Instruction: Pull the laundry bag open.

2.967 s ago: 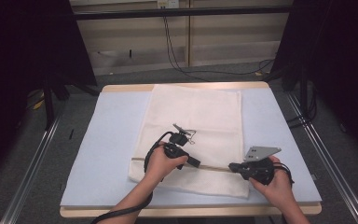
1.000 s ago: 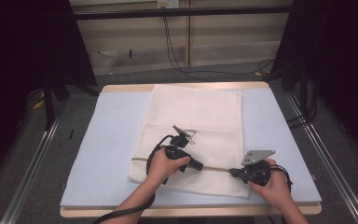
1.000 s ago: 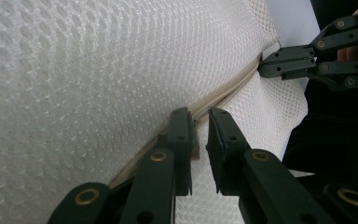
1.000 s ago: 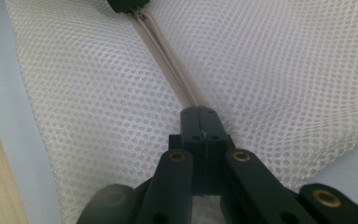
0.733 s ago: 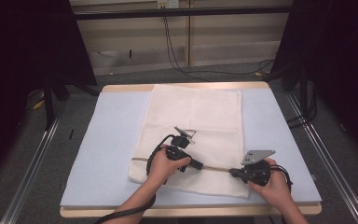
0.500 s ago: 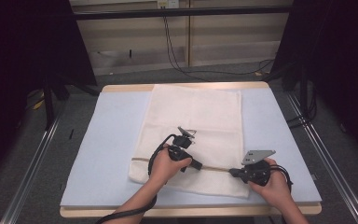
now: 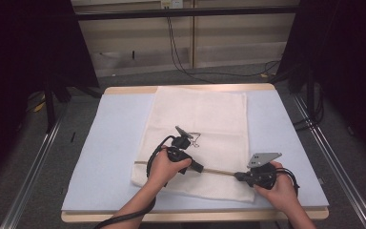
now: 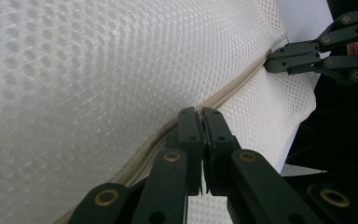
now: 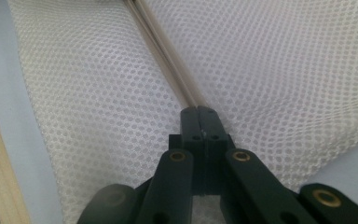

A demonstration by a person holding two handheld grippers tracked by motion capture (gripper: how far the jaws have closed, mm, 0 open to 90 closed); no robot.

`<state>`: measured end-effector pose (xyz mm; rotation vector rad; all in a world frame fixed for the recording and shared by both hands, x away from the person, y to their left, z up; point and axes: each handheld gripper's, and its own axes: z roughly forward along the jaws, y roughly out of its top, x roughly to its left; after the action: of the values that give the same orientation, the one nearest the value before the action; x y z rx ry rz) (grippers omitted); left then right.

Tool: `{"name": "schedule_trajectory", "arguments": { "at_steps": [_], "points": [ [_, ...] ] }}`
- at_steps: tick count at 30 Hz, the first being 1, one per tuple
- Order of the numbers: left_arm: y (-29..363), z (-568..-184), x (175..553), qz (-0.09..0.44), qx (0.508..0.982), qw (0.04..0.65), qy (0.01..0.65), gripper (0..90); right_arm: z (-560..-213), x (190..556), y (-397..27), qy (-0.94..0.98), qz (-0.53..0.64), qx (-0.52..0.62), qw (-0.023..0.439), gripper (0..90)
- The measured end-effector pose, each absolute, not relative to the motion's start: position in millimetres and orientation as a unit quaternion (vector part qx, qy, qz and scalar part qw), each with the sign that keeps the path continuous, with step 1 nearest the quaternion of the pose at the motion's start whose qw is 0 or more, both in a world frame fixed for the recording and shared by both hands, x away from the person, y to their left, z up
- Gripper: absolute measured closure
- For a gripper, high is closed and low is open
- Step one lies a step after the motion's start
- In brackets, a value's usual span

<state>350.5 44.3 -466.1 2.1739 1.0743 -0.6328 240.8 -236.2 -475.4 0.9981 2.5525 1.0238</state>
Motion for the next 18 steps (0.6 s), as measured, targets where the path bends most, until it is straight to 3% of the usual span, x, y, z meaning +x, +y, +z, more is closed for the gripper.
{"name": "schedule_trajectory", "arguments": {
  "at_steps": [10,13,18],
  "points": [
    [52,-459,352,-0.234,0.824,0.309,0.414,87.6,-476,241,-237,0.864,0.355,0.341,0.103,90.0],
    [60,-457,356,-0.223,0.846,0.293,0.385,87.6,-476,241,-237,0.865,0.355,0.341,0.100,90.0],
    [60,-457,354,-0.230,0.824,0.310,0.415,87.6,-476,241,-237,0.865,0.354,0.342,0.101,90.0]
  ]
}}
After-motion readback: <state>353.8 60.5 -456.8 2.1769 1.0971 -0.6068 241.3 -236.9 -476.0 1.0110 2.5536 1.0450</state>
